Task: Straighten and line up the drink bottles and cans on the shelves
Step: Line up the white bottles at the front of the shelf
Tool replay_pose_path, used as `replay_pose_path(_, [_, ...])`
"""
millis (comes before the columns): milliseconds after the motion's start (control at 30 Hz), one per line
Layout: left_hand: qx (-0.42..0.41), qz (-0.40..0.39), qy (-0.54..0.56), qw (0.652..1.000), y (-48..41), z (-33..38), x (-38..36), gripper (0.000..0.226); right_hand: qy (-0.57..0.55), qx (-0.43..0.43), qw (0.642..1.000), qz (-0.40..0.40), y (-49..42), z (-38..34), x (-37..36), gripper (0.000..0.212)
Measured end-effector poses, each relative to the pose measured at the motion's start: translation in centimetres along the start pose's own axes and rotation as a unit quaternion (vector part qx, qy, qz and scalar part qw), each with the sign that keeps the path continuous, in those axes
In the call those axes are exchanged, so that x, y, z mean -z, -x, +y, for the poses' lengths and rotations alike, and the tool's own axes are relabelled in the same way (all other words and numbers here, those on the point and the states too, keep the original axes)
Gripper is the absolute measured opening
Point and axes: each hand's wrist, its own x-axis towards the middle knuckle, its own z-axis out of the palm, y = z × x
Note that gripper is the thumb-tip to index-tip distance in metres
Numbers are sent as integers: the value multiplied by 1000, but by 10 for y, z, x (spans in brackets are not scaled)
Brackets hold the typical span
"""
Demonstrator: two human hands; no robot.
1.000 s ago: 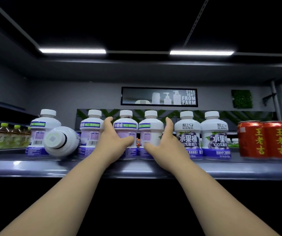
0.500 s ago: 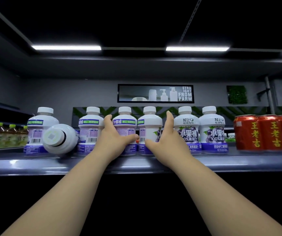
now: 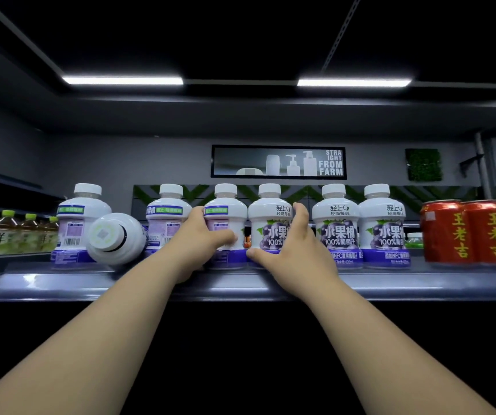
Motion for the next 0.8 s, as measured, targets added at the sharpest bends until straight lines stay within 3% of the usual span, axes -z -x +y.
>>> replay_pose_path(100, [-2,-12,12,1000,2,0,0,79,-13,2,1000,3,2,-1,1,116])
replay_pose_path(267, [13,18,-10,1000,1,1,-2,63,1,2,1000,0,3,2,2,112])
replay_pose_path(400, [8,18,-4,1000,-1,-3,-5,83,3,4,1000,16,3,2,0,111])
replay_pose_path(533, [20,35,-39,998,-2,-3,-6,58,14,4,1000,14,3,4,0,109])
replay_pose_path(700, [10,8,-20,1000,-5,-6,-8,81,21,4,1000,20,4,3,-1,111])
replay_pose_path(800, [22,18,-30,999,-6,-6,-7,64,24,7,999,25,4,3,-2,109])
